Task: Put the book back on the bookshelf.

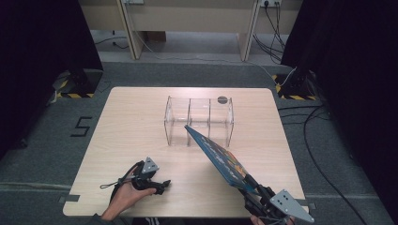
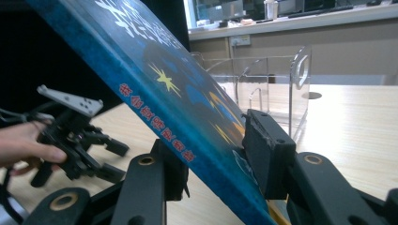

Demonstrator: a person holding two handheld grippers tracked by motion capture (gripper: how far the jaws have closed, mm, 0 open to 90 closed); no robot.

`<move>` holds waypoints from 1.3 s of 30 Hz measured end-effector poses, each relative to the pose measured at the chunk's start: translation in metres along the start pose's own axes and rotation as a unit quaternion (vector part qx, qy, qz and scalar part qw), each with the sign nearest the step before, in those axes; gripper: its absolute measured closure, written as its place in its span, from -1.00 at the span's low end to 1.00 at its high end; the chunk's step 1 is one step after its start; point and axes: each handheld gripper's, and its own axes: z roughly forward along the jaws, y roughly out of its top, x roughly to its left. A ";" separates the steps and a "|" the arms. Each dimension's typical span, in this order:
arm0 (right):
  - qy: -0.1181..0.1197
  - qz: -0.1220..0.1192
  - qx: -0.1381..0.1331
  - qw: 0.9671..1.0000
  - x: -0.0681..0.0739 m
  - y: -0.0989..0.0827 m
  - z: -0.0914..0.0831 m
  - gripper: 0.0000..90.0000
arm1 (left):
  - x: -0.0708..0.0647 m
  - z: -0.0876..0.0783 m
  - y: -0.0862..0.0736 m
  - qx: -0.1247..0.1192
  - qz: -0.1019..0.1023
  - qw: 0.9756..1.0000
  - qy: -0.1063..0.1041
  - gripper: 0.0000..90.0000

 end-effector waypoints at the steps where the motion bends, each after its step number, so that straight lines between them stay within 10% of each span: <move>1: 0.001 0.006 0.000 1.000 -0.001 0.000 0.000 0.37 | 0.000 0.000 0.000 -0.001 0.000 1.000 0.000 -0.63; 20: 0.012 0.104 -0.027 0.994 -0.019 -0.004 -0.006 0.69 | 0.000 0.000 -0.001 -0.001 0.000 1.000 -0.001 -0.64; 28: -0.006 0.077 0.000 0.997 -0.022 -0.013 -0.001 0.71 | 0.000 0.000 -0.001 -0.002 0.000 1.000 -0.001 -0.64; 39: -0.014 -0.056 -0.020 0.998 -0.003 0.000 -0.004 0.77 | 0.000 -0.001 -0.001 -0.001 0.000 1.000 -0.001 -0.64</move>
